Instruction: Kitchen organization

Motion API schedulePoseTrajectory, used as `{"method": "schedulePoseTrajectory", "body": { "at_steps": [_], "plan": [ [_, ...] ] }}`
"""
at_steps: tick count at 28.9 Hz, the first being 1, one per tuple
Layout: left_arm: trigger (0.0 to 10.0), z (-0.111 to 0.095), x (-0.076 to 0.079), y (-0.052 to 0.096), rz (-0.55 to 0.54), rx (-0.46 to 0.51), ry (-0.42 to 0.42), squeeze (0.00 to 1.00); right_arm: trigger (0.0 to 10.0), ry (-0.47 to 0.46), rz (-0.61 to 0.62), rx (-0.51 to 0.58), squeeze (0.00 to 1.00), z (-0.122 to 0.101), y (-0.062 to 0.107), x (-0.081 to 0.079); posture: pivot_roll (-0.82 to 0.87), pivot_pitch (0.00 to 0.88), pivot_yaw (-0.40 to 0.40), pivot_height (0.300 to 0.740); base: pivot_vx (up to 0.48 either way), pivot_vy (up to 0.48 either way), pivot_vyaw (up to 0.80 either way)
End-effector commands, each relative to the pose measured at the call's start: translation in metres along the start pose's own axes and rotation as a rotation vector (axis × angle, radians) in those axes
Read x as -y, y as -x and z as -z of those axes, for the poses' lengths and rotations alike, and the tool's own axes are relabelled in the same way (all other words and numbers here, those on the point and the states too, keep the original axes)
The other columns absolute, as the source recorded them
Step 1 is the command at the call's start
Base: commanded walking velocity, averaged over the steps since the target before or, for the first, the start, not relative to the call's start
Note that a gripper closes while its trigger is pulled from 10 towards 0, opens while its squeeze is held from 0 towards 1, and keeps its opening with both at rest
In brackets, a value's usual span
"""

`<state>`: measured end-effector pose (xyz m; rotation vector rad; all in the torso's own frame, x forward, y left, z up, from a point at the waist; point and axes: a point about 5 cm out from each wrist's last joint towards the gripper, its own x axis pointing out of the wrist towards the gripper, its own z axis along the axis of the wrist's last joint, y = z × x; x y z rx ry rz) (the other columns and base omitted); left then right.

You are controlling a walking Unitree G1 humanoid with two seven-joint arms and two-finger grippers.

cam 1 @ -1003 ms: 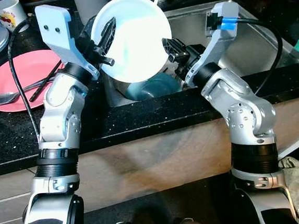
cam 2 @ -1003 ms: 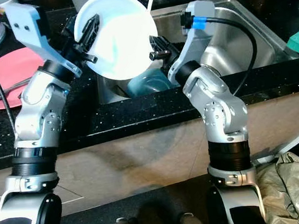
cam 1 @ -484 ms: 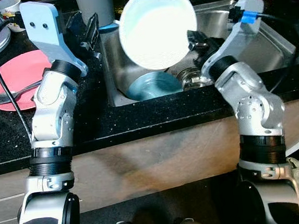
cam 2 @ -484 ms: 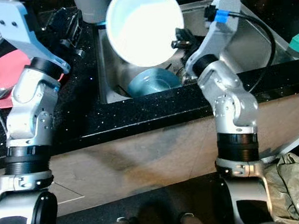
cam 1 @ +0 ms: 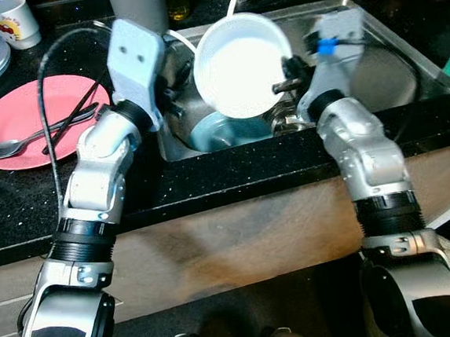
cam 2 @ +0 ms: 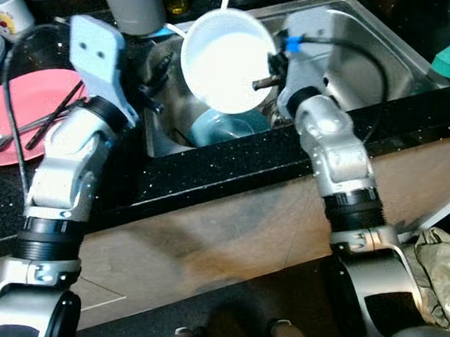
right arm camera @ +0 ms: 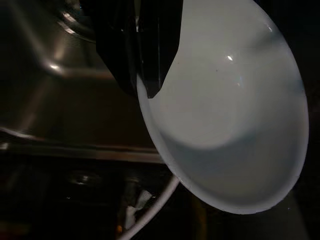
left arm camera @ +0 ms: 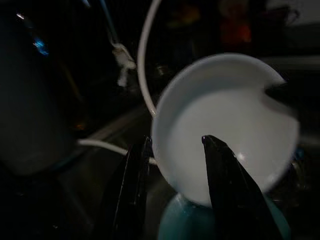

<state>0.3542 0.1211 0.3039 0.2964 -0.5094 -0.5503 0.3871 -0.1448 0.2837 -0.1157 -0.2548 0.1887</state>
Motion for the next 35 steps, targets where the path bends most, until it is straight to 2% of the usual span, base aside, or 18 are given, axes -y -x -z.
{"method": "schedulePoseTrajectory", "body": {
  "at_steps": [1,3,5,6,10,16,18,27,35],
  "plan": [
    [10.0,0.008,0.003,0.003,0.046,-0.06,-0.006,0.0,10.0,0.047,-0.008,0.025,0.0,-0.001,-0.004,-0.003,0.0,0.203,0.037,0.74,0.0,0.0,0.0],
    [10.0,0.01,0.004,0.003,0.06,-0.073,-0.008,0.0,10.0,0.058,-0.013,0.024,0.0,-0.001,-0.006,-0.004,0.0,0.203,0.037,0.74,0.0,0.0,0.0],
    [10.0,0.018,0.006,0.006,0.106,-0.156,-0.041,0.0,10.0,0.163,-0.066,0.007,0.0,0.005,-0.015,-0.015,0.01,0.205,0.033,0.74,0.0,0.0,0.0],
    [10.0,0.018,0.006,0.006,0.106,-0.156,-0.041,0.0,10.0,0.163,-0.066,0.007,0.0,0.005,-0.015,-0.015,0.01,0.205,0.033,0.74,0.0,0.0,0.0],
    [10.0,0.024,0.008,0.011,0.136,-0.219,-0.047,0.0,10.0,0.265,-0.156,-0.023,0.0,0.015,-0.022,-0.03,0.0,0.209,0.028,0.74,0.0,0.0,0.0],
    [10.0,0.026,0.01,0.012,0.132,-0.241,-0.025,0.0,10.0,0.447,-0.273,-0.084,0.0,0.026,-0.028,-0.044,0.0,0.211,0.025,0.74,0.0,0.0,0.0],
    [10.0,0.026,0.012,0.012,0.145,-0.244,-0.017,0.0,10.0,0.519,-0.326,-0.14,0.0,0.034,-0.028,-0.047,0.0,0.211,0.022,0.74,0.0,0.0,0.0],
    [10.0,0.028,0.018,0.014,0.19,-0.275,-0.01,0.0,10.0,0.56,-0.397,-0.2,0.0,0.044,-0.027,-0.05,0.0,0.212,0.017,0.74,0.0,0.0,0.0],
    [10.0,0.031,0.017,0.016,0.196,-0.306,-0.016,0.0,10.0,0.541,-0.401,-0.215,0.0,0.045,-0.027,-0.046,0.0,0.211,0.018,0.74,0.0,0.0,0.0]
  ]
}}
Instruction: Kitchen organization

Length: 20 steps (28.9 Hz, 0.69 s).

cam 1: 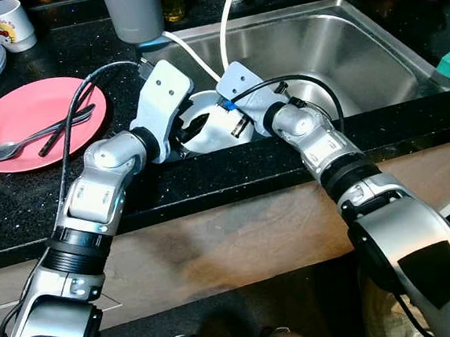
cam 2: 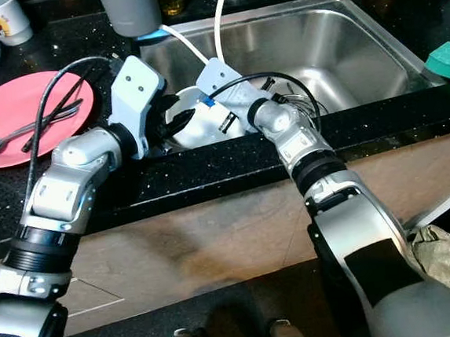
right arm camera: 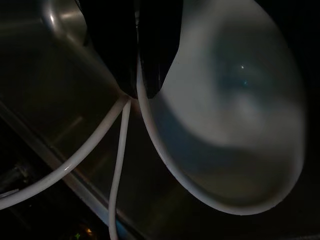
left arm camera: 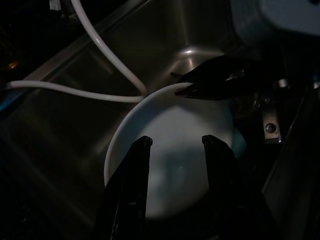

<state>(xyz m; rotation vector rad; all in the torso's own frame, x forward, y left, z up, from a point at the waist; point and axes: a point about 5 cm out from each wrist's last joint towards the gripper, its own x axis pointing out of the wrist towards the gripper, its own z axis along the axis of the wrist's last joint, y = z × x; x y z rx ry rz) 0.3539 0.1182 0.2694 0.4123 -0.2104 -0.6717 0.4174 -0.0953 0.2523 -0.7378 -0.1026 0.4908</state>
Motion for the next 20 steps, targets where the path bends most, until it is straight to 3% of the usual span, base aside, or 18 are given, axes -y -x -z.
{"method": "schedulePoseTrajectory", "body": {
  "at_steps": [1,2,5,6,7,8,12,14,17,20],
  "plan": [
    [10.0,0.004,0.001,0.003,0.011,-0.028,-0.02,0.0,10.0,-0.026,-0.021,-0.031,0.4,0.011,0.001,-0.006,0.0,0.211,0.018,0.74,0.0,0.0,0.0],
    [10.0,0.003,-0.001,0.004,-0.003,-0.029,-0.011,0.0,10.0,-0.034,-0.02,-0.032,1.0,0.011,0.001,-0.005,0.0,0.21,0.018,0.74,0.0,0.0,0.0],
    [10.0,0.002,-0.003,0.004,-0.024,-0.024,0.008,0.0,10.0,-0.038,-0.007,-0.035,1.0,0.012,0.001,-0.003,0.0,0.21,0.018,0.74,0.0,0.0,0.0],
    [10.0,0.001,-0.005,0.005,-0.038,-0.02,0.013,0.0,10.0,-0.038,0.001,-0.034,0.92,0.012,0.002,-0.002,0.0,0.205,0.019,0.74,0.0,0.0,0.0],
    [10.0,0.0,-0.007,0.005,-0.049,-0.017,0.017,0.0,10.0,-0.037,0.009,-0.032,0.11,0.012,0.002,-0.001,0.0,0.205,0.02,0.74,0.0,0.0,0.0],
    [10.0,-0.001,-0.009,0.005,-0.061,-0.013,0.018,0.0,10.0,-0.035,0.017,-0.029,0.0,0.011,0.002,0.0,0.0,0.204,0.02,0.74,0.0,0.0,0.0],
    [10.0,-0.004,-0.02,0.007,-0.125,-0.009,-0.011,0.0,10.0,-0.033,0.05,-0.001,0.0,0.007,0.002,0.005,0.0,0.201,0.017,0.74,0.0,0.0,0.0],
    [10.0,-0.007,-0.037,0.01,-0.235,-0.026,-0.036,0.0,10.0,-0.082,0.104,0.064,0.0,-0.002,0.004,0.011,0.0,0.2,0.016,0.74,0.0,0.0,0.0],
    [10.0,-0.008,-0.045,0.012,-0.291,-0.037,-0.051,0.0,10.0,-0.125,0.13,0.104,0.0,-0.007,0.004,0.014,0.0,0.2,0.015,0.74,0.0,0.0,0.0],
    [10.0,-0.007,-0.071,0.021,-0.431,-0.085,-0.118,0.0,10.0,-0.412,0.141,0.253,0.0,-0.027,0.007,0.018,0.01,0.198,0.014,0.74,0.0,0.0,0.0]
  ]
}}
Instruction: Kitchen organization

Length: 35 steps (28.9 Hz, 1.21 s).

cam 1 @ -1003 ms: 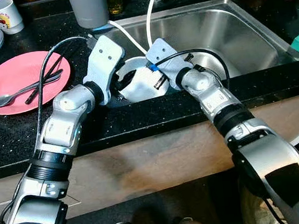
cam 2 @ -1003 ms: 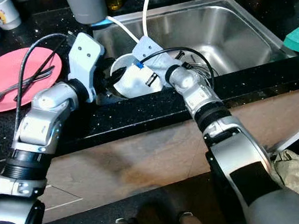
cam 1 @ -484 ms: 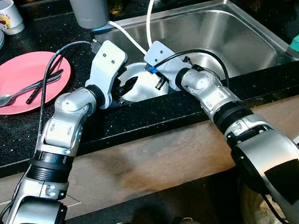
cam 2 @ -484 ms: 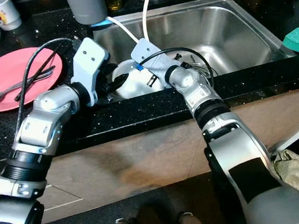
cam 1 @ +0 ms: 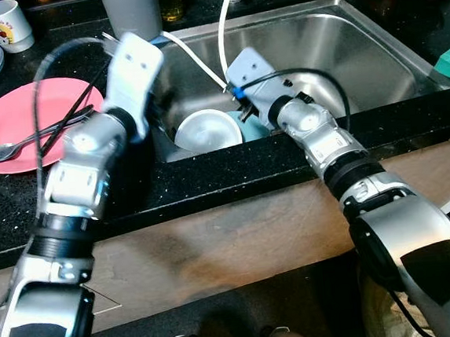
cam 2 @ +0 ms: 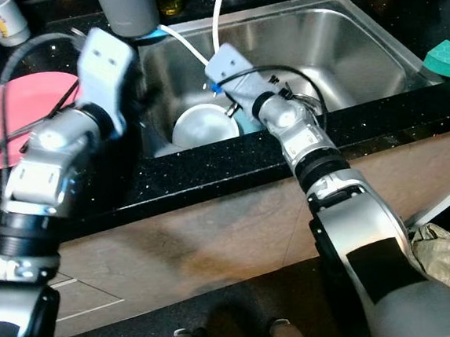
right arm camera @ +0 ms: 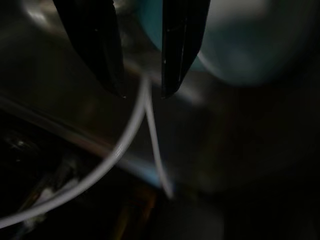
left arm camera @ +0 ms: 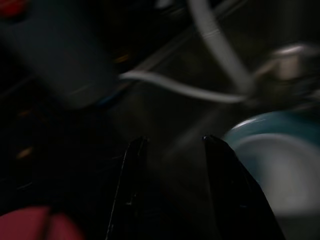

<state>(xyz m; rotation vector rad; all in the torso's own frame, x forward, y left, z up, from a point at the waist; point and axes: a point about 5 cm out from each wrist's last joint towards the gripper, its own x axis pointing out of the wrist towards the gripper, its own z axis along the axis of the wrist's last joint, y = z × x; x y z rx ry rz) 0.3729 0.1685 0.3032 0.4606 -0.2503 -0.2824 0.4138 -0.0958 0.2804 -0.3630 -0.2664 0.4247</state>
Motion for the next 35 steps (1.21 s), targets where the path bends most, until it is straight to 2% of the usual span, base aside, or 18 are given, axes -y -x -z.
{"method": "schedulePoseTrajectory", "body": {
  "at_steps": [1,3,7,8,9,14,15,17,21,25,30,35],
  "plan": [
    [10.0,0.004,-0.017,0.002,-0.082,-0.029,-0.047,0.0,10.0,-0.15,-0.018,0.064,0.0,-0.01,0.001,-0.003,0.01,0.198,0.014,0.74,0.0,0.0,0.0],
    [10.0,0.007,-0.03,0.003,-0.126,-0.059,-0.049,0.0,10.0,-0.219,-0.112,0.135,0.0,-0.022,0.006,-0.017,0.01,0.196,0.016,0.74,0.0,0.0,0.0],
    [10.0,0.009,-0.037,0.005,-0.15,-0.079,-0.05,0.02,10.0,-0.257,-0.185,0.176,0.0,-0.03,0.012,-0.028,0.01,0.193,0.021,0.74,0.0,0.0,0.0],
    [10.0,0.01,-0.041,0.006,-0.159,-0.092,-0.053,0.89,10.0,-0.263,-0.232,0.192,0.0,-0.033,0.018,-0.036,0.01,0.193,0.021,0.74,0.0,0.0,0.0],
    [10.0,0.012,-0.048,0.007,-0.177,-0.114,-0.066,1.0,10.0,-0.26,-0.29,0.201,0.0,-0.034,0.028,-0.049,0.01,0.191,0.022,0.74,0.0,0.0,0.0],
    [10.0,0.02,-0.054,0.006,-0.197,-0.169,-0.057,1.0,10.0,-0.278,-0.303,0.179,0.0,-0.029,0.036,-0.056,0.01,0.188,0.021,0.74,0.0,0.0,0.0],
    [10.0,0.026,-0.055,0.006,-0.191,-0.202,-0.033,0.0,10.0,-0.277,-0.307,0.168,0.0,-0.027,0.039,-0.058,0.01,0.188,0.022,0.74,0.0,0.0,0.0],
    [10.0,0.036,-0.058,0.006,-0.197,-0.253,0.048,0.0,10.0,-0.268,-0.316,0.153,0.0,-0.026,0.044,-0.061,0.01,0.187,0.025,0.74,0.0,0.0,0.0],
    [10.0,0.052,-0.07,0.011,-0.248,-0.342,0.119,0.0,10.0,-0.263,-0.312,0.132,0.0,-0.027,0.052,-0.061,0.01,0.187,0.025,0.74,0.0,0.0,0.0],
    [10.0,0.056,-0.077,0.013,-0.277,-0.364,0.126,0.0,10.0,-0.266,-0.314,0.122,0.0,-0.028,0.057,-0.061,0.0,0.194,0.026,0.74,0.0,0.0,0.0],
    [10.0,0.057,-0.079,0.012,-0.28,-0.365,0.104,0.0,10.0,-0.269,-0.325,0.12,0.0,-0.03,0.059,-0.063,0.0,0.197,0.026,0.74,0.0,0.0,0.0],
    [10.0,0.06,-0.078,0.012,-0.261,-0.394,0.128,0.0,10.0,-0.262,-0.338,0.117,0.0,-0.035,0.062,-0.063,0.0,0.198,0.026,0.74,0.0,0.0,0.0]
  ]
}}
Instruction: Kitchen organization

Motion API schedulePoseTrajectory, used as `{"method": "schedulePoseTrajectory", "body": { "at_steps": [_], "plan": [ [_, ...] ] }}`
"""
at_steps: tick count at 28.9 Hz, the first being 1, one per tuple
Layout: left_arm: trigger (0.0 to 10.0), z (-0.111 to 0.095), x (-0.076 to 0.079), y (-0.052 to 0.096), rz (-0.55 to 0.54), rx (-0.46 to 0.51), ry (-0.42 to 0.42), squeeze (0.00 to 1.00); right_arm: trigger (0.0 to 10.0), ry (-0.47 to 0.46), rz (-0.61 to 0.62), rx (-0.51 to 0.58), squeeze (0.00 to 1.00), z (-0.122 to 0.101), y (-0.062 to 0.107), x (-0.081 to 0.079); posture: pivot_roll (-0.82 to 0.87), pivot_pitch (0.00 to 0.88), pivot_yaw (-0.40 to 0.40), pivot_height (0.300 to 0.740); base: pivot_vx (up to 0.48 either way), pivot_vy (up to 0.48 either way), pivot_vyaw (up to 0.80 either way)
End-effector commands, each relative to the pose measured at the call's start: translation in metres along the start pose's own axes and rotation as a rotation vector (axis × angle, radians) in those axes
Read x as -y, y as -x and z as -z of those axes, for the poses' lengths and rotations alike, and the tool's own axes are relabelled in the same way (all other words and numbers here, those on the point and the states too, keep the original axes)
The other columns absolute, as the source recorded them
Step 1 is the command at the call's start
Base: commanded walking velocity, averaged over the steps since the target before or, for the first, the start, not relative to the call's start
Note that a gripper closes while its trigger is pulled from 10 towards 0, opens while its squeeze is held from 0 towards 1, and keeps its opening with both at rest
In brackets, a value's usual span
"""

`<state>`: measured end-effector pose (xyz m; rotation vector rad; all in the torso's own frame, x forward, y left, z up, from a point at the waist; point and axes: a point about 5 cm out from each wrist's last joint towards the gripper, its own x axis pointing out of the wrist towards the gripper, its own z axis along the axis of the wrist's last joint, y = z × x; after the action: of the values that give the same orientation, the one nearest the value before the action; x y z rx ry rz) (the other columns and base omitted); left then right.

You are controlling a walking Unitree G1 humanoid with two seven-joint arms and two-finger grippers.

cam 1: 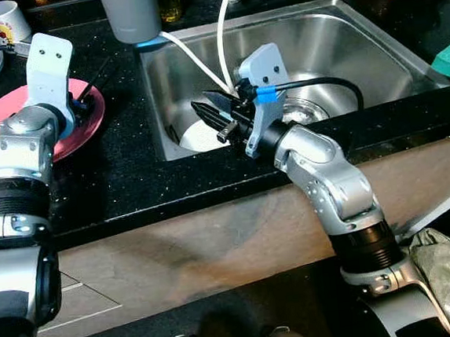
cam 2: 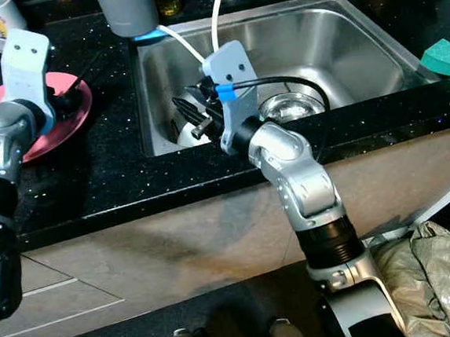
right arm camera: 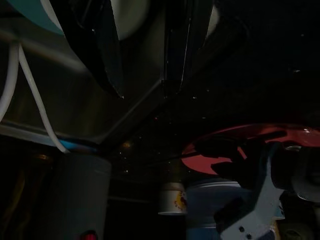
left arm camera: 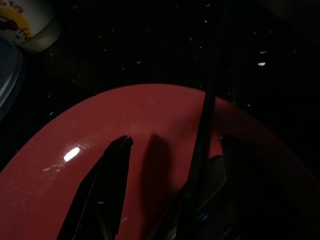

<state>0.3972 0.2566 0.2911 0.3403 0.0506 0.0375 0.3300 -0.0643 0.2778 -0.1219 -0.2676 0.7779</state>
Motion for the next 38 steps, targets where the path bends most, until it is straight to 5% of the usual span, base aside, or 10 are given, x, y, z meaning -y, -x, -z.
{"method": "schedulePoseTrajectory", "body": {
  "at_steps": [1,4,5,6,7,9,10,13,29,38],
  "plan": [
    [10.0,0.009,-0.004,0.0,0.007,-0.055,0.002,0.0,10.0,-0.003,-0.031,-0.005,0.0,-0.001,0.0,-0.006,0.0,0.198,0.026,0.74,0.0,0.0,0.0],
    [9.1,0.016,0.0,0.0,0.061,-0.1,0.002,0.0,10.0,-0.003,-0.05,-0.015,0.0,-0.004,-0.001,-0.008,0.0,0.198,0.025,0.74,0.0,0.0,0.0],
    [5.8,0.017,0.001,0.0,0.07,-0.106,0.002,0.0,10.0,-0.004,-0.062,-0.016,0.0,-0.004,-0.001,-0.01,0.0,0.2,0.025,0.74,0.0,0.0,0.0],
    [5.8,0.017,0.001,0.0,0.075,-0.109,0.002,0.0,10.0,-0.004,-0.07,-0.017,0.0,-0.005,-0.001,-0.011,0.0,0.2,0.025,0.74,0.0,0.0,0.0],
    [3.8,0.018,0.002,0.0,0.081,-0.111,0.0,0.0,10.0,-0.008,-0.09,-0.016,0.0,-0.006,-0.001,-0.013,0.0,0.2,0.025,0.74,0.0,0.0,0.0],
    [3.8,0.018,0.002,0.0,0.084,-0.112,-0.002,0.0,10.0,-0.011,-0.103,-0.016,0.0,-0.007,-0.001,-0.015,0.0,0.2,0.025,0.74,0.0,0.0,0.0],
    [1.1,0.018,0.002,0.001,0.085,-0.112,0.0,0.0,10.0,-0.011,-0.137,-0.008,0.0,-0.009,0.0,-0.018,0.0,0.2,0.024,0.74,0.0,0.0,0.0],
    [0.0,0.018,0.001,0.0,0.086,-0.113,0.004,0.0,10.0,-0.016,-0.186,0.007,0.0,-0.012,0.001,-0.022,0.0,0.201,0.023,0.74,0.0,0.0,0.0],
    [0.0,0.016,-0.004,0.001,0.083,-0.106,0.003,0.0,10.0,-0.031,-0.221,0.028,0.0,-0.017,0.004,-0.021,0.0,0.203,0.023,0.74,0.0,0.0,0.0],
    [0.0,-0.007,-0.008,0.002,0.066,0.046,0.014,0.0,10.0,-0.024,-0.208,0.033,0.0,-0.021,0.003,-0.018,0.0,0.205,0.022,0.74,0.0,0.0,0.0]
  ]
}}
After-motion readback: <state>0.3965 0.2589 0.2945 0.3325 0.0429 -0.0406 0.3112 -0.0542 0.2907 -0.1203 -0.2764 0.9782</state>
